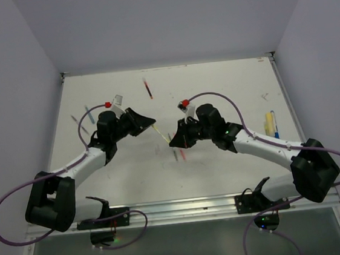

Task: Open the pen caps

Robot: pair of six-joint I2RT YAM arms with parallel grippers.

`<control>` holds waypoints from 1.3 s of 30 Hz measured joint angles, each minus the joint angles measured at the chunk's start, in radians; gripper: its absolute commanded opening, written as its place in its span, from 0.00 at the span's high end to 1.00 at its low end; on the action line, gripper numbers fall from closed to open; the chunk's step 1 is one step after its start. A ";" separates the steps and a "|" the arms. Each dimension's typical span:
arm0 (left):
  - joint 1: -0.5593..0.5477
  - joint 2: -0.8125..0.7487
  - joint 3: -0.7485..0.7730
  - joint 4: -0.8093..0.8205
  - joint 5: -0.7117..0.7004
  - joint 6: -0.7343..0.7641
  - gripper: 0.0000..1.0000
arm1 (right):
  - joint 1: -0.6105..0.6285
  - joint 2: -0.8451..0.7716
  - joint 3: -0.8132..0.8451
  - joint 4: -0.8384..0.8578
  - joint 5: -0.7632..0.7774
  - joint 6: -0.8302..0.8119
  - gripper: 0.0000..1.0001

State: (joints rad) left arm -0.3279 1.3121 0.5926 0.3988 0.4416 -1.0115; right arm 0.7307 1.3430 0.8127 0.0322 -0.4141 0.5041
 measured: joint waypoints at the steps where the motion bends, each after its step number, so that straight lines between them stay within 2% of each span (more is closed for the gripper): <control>1: 0.000 0.000 0.000 0.000 0.001 0.000 0.91 | 0.001 0.001 0.000 0.001 0.000 0.001 1.00; 2: 0.000 0.001 0.000 0.002 0.003 -0.006 0.99 | 0.002 0.003 0.000 0.001 0.000 0.001 0.99; 4: 0.000 0.001 0.003 0.021 0.019 -0.028 1.00 | 0.004 0.016 0.000 -0.001 0.003 0.000 0.87; 5: -0.003 0.001 0.006 0.029 0.027 -0.029 1.00 | 0.007 0.027 0.000 0.001 0.003 -0.001 0.77; 6: -0.005 0.001 0.006 0.035 0.032 -0.028 1.00 | 0.008 0.033 0.000 0.003 0.003 -0.003 0.73; 8: -0.006 0.001 0.005 0.035 0.036 -0.018 1.00 | 0.008 0.054 0.008 0.003 0.003 -0.008 0.69; 14: -0.006 0.001 0.004 0.034 0.040 -0.010 1.00 | 0.008 0.125 0.071 0.006 0.002 -0.015 0.68; 17: -0.006 0.001 0.004 0.034 0.042 0.000 1.00 | 0.008 0.166 0.117 0.009 -0.003 -0.015 0.69; 24: -0.006 0.001 0.004 0.034 0.046 0.009 1.00 | 0.008 0.250 0.176 0.031 -0.032 -0.014 0.78; 26: -0.006 0.001 0.004 0.032 0.043 0.013 1.00 | 0.008 0.270 0.182 0.046 -0.054 -0.013 1.00; 32: -0.001 0.001 0.009 -0.003 0.025 0.035 1.00 | 0.018 0.294 0.196 0.045 -0.053 -0.026 1.00; 35: -0.002 0.008 0.044 -0.087 -0.011 0.050 1.00 | 0.073 0.303 0.249 -0.048 0.095 -0.067 1.00; 39: -0.004 0.026 0.100 -0.198 -0.066 0.057 1.00 | 0.185 0.323 0.322 -0.155 0.407 -0.114 1.00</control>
State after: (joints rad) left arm -0.3321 1.3376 0.6926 0.2012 0.3756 -0.9546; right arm 0.9154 1.6665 1.1351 -0.1226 -0.0067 0.3897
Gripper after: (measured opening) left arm 0.062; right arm 0.084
